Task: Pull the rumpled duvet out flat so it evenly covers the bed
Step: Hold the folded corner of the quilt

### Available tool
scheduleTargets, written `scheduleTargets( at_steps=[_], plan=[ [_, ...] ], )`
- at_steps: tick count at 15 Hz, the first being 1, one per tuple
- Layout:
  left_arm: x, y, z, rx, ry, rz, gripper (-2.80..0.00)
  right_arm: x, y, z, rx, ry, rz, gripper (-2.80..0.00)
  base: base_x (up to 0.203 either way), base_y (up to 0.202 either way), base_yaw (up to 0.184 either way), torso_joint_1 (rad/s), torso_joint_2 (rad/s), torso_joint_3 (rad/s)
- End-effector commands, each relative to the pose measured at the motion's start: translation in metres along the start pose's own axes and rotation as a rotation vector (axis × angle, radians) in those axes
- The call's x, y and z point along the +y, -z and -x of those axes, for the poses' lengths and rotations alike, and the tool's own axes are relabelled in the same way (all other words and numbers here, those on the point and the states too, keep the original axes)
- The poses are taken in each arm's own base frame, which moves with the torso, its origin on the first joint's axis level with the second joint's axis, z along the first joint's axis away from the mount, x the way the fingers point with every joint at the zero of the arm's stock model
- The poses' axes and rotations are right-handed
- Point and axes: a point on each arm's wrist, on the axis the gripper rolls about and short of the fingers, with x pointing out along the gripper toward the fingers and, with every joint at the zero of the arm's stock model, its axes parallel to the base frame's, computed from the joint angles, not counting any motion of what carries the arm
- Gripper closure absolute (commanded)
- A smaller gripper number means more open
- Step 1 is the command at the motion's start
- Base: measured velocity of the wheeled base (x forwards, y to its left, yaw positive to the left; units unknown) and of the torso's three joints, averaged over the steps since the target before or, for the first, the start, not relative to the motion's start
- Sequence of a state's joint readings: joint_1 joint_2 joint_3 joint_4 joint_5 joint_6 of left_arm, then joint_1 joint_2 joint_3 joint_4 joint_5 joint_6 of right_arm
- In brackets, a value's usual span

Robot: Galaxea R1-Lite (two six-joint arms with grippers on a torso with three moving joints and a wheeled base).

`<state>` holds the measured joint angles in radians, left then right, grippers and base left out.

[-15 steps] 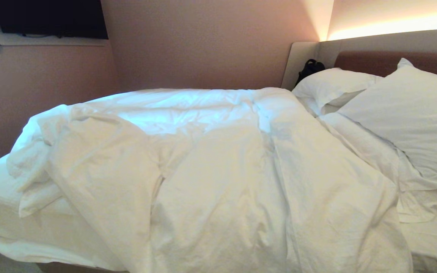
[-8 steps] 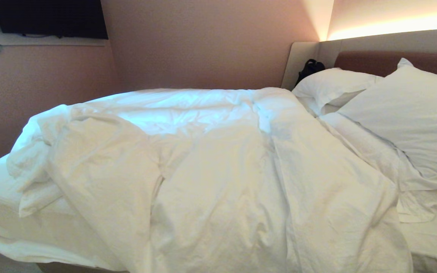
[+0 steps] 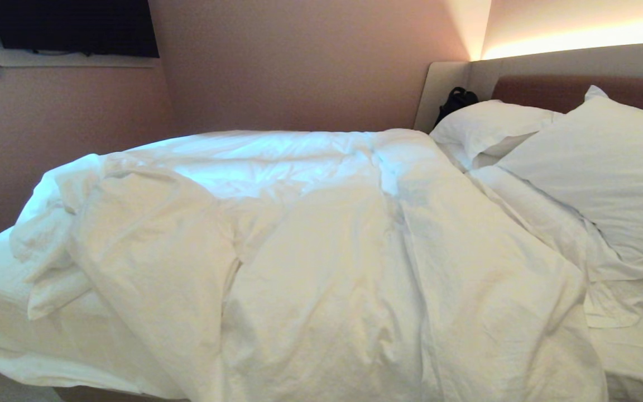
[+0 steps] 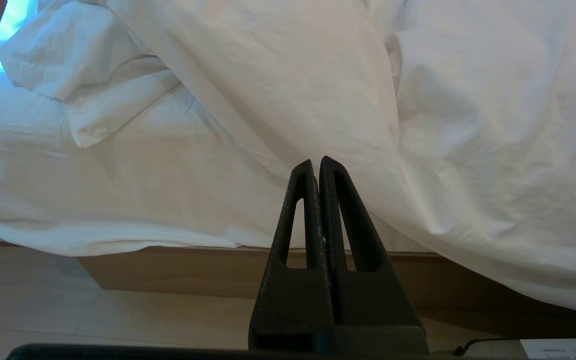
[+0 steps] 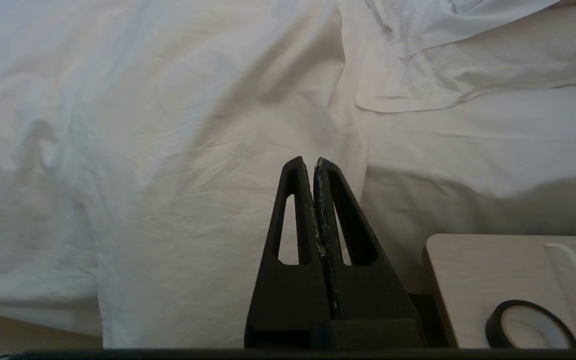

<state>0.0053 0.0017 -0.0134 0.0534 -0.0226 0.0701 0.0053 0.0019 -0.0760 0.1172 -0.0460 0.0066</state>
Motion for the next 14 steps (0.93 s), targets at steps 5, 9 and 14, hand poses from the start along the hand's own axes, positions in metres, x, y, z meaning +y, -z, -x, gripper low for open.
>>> scheduleTargets(
  at_steps=[5, 9, 14],
  plan=[
    [0.0000, -0.0001, 0.0000, 0.001, 0.000, 0.000, 0.00, 0.0001, 0.0013, -0.0003, 0.006, -0.005, -0.024, 0.00, 0.000, 0.000, 0.000, 0.000, 0.00, 0.000],
    [0.0000, -0.0001, 0.0000, 0.000, 0.000, 0.000, 0.00, 0.0001, 0.0012, -0.0005, 0.003, -0.007, -0.013, 0.00, 0.000, 0.000, 0.000, 0.000, 0.00, 0.000],
    [0.0000, -0.0001, -0.0001, 0.001, 0.000, 0.000, 0.00, 0.0006, 0.0065, -0.0024, 0.020, -0.025, 0.006, 0.00, 0.000, 0.000, 0.000, 0.000, 0.00, 0.000]
  ],
)
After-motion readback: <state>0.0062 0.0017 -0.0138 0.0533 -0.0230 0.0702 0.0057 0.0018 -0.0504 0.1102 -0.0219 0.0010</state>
